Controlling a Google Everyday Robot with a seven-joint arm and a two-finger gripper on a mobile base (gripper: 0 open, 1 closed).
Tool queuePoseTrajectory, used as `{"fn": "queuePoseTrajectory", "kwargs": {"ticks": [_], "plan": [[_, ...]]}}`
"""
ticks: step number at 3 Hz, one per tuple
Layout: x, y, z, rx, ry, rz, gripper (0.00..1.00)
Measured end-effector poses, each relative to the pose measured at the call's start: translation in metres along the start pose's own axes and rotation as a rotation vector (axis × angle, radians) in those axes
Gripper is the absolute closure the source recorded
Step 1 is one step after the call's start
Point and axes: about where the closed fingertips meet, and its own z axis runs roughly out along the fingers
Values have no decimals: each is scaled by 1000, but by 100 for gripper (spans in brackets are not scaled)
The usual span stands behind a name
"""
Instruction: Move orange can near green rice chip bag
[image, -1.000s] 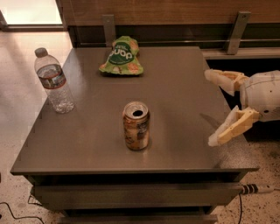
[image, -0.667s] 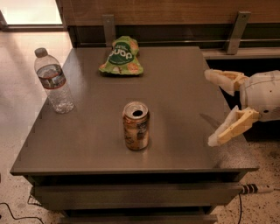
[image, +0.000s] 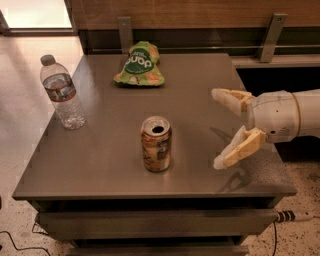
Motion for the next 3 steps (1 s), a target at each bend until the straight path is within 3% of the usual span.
{"fn": "queuePoseTrajectory", "kwargs": {"ticks": [1, 2, 3], "plan": [[2, 7, 27, -44, -79, 17, 0], [3, 16, 46, -81, -117, 24, 0], [3, 24, 65, -110, -115, 22, 0]]}}
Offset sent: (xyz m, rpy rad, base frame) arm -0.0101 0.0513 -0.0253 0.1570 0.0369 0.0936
